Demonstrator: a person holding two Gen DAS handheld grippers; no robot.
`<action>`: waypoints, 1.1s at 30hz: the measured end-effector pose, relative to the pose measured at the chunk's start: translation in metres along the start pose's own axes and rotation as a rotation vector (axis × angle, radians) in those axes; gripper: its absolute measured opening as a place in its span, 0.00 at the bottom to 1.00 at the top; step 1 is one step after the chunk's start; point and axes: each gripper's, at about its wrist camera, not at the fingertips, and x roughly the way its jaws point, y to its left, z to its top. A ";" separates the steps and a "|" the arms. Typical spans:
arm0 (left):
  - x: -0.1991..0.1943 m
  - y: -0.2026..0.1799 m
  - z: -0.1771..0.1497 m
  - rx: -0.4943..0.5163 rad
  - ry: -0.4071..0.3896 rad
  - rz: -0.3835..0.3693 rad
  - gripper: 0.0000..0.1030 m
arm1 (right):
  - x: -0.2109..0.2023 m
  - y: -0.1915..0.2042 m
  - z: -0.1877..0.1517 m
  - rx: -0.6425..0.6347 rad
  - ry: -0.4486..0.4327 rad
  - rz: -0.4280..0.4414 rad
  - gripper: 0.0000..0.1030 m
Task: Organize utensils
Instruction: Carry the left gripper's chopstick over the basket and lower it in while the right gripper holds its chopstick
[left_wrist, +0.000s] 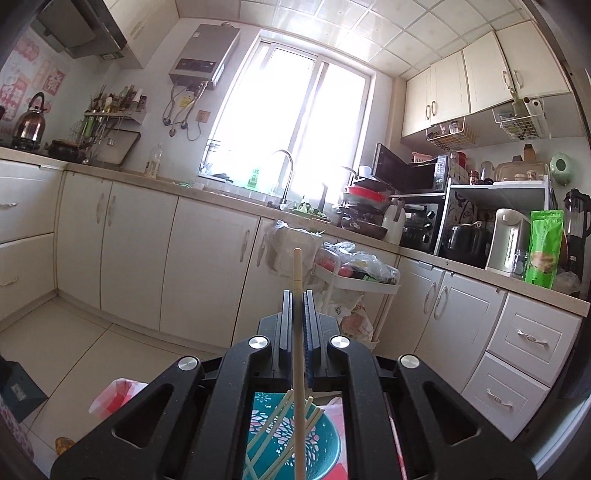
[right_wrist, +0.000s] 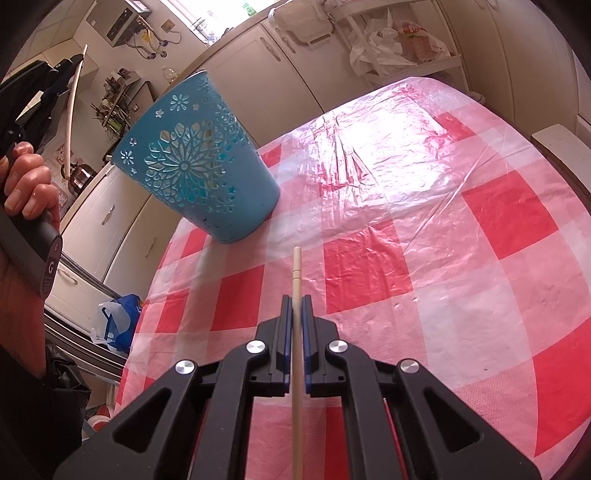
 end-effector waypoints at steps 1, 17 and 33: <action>0.001 0.000 0.001 -0.002 -0.007 0.004 0.05 | 0.000 0.000 0.000 0.001 0.000 0.000 0.06; 0.045 0.062 -0.046 -0.181 0.077 0.086 0.05 | -0.001 -0.004 0.001 0.023 -0.006 0.008 0.06; 0.031 0.053 -0.003 -0.208 -0.019 0.039 0.05 | -0.004 -0.008 0.002 0.042 -0.010 0.021 0.06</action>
